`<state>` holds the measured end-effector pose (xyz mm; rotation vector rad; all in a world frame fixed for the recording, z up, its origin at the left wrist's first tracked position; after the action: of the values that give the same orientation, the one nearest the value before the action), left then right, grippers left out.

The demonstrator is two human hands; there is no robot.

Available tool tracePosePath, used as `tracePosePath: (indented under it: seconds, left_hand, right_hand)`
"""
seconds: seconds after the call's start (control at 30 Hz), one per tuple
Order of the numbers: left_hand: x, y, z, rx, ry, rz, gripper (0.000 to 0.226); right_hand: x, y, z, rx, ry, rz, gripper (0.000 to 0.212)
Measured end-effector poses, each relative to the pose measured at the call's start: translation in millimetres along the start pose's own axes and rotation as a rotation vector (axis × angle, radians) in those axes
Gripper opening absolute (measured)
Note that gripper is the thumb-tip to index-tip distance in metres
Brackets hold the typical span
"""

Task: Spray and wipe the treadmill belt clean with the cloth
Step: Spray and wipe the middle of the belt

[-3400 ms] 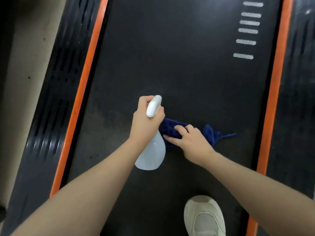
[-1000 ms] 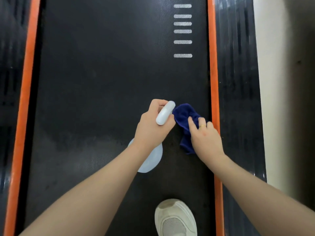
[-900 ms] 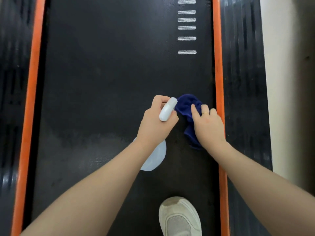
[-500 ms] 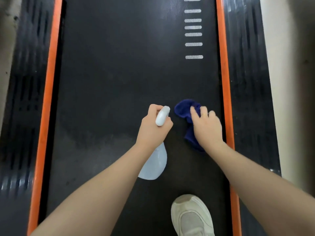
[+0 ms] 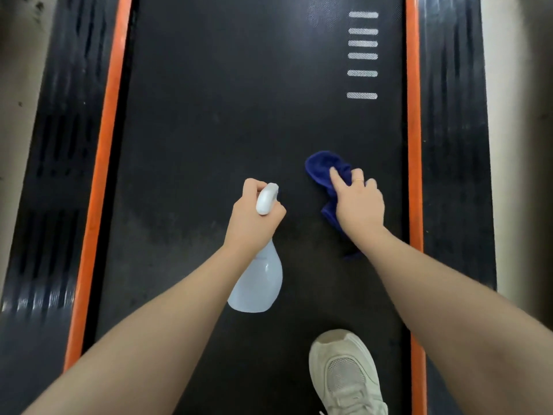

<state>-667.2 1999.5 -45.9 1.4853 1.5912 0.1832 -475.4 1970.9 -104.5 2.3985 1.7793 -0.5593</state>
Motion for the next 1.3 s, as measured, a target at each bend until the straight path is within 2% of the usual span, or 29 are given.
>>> tracePosePath:
  seconds: [0.03, 0.07, 0.1, 0.2, 0.23, 0.27, 0.3, 0.33, 0.37, 0.43, 0.47, 0.57, 0.6, 0.67, 0.73, 0.9, 1.03, 1.13, 1.2, 1.3]
  left_hand:
    - [-1.1, -3.6, -1.8, 0.007, 0.003, -0.009, 0.023]
    - [-1.8, -6.2, -3.9, 0.007, 0.01, -0.02, 0.022]
    - [-2.1, -8.2, -6.4, 0.0, 0.017, -0.032, 0.021]
    - [-1.6, -14.8, -11.6, -0.009, 0.029, -0.053, 0.019]
    - [-1.2, -17.2, -12.4, -0.01, 0.035, -0.05, 0.019]
    - [-1.4, -19.3, -13.2, -0.015, 0.043, -0.043, 0.019]
    - [-1.7, -20.6, -13.8, -0.02, 0.049, -0.033, 0.02]
    - [-2.3, -20.8, -14.0, -0.022, 0.051, -0.022, 0.021]
    - [-4.0, -20.1, -13.7, -0.019, 0.047, -0.012, 0.022]
    - [-8.1, -15.1, -11.0, -0.022, 0.03, 0.005, 0.022]
    - [-10.8, -11.3, -8.2, -0.034, 0.012, 0.012, 0.021]
    - [-17.4, 10.6, 11.8, -0.038, -0.098, 0.071, 0.019]
    - [-18.3, 21.6, 22.4, -0.025, -0.143, 0.1, 0.019]
    - [-16.5, 47.9, 45.8, -0.006, -0.207, 0.16, 0.019]
    - [-12.0, 79.9, 72.8, 0.002, -0.247, 0.228, 0.02]
    - [17.4, 156.6, 131.5, 0.022, -0.217, 0.281, 0.023]
    - [43.4, 187.3, 160.5, 0.111, -0.19, 0.27, 0.025]
    - [44.0, 196.9, 170.0, 0.184, -0.16, 0.322, 0.023]
    - [34.0, 198.9, 175.7, 0.222, -0.233, 0.395, 0.023]
    - [10.4, 183.9, 183.2, 0.306, -0.415, 0.469, 0.022]
  right_hand:
    - [-4.2, -8.7, -4.1, 0.016, 0.005, 0.078, 0.065]
    - [-11.1, -23.2, -5.9, 0.024, 0.066, 0.047, 0.065]
    - [-20.5, -41.8, -3.5, 0.023, 0.097, -0.065, 0.064]
    - [-47.9, -69.7, 22.1, -0.026, -0.233, -0.472, 0.065]
    - [-41.5, -66.1, 21.5, -0.066, -0.253, -0.546, 0.063]
    - [-32.5, -61.1, 16.0, -0.077, -0.182, -0.579, 0.058]
    - [-21.1, -51.8, 12.5, -0.075, -0.098, -0.527, 0.054]
    - [-11.0, -41.4, 4.9, -0.042, -0.012, -0.387, 0.053]
    - [-4.7, -29.3, 1.4, -0.025, -0.001, -0.206, 0.054]
    - [-4.4, -11.9, 1.0, -0.012, -0.097, 0.049, 0.06]
    - [-7.2, -8.1, 2.4, 0.059, -0.137, 0.067, 0.06]
    - [-25.3, 9.3, 1.5, 0.674, -0.162, -0.008, 0.053]
    - [-35.1, 21.3, -3.8, 0.901, -0.107, 0.042, 0.052]
    - [-58.6, 54.1, -19.7, 1.289, 0.119, 0.234, 0.052]
    - [-81.4, 89.8, -33.2, 1.439, 0.302, 0.382, 0.052]
    - [-95.8, 167.3, -54.1, 1.428, 0.438, 0.531, 0.022]
    - [-77.5, 204.8, -57.2, 1.313, 0.49, 0.553, 0.021]
    - [-65.8, 221.4, -56.8, 1.207, 0.496, 0.53, 0.04]
    - [-63.4, 227.4, -63.5, 1.165, 0.516, 0.488, 0.049]
    - [-72.5, 232.8, -69.8, 1.084, 0.536, 0.394, 0.045]
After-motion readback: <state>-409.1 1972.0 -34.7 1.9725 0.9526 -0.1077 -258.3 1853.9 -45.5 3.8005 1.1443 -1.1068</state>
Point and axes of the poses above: each hand's wrist, its own x-axis towards the middle knuckle, its own z-axis out of the palm, y = z × x, the point moved 4 cm from there along x, towards the middle knuckle, and after that the axes turned 11 degrees about x, right-handed, at the moved point
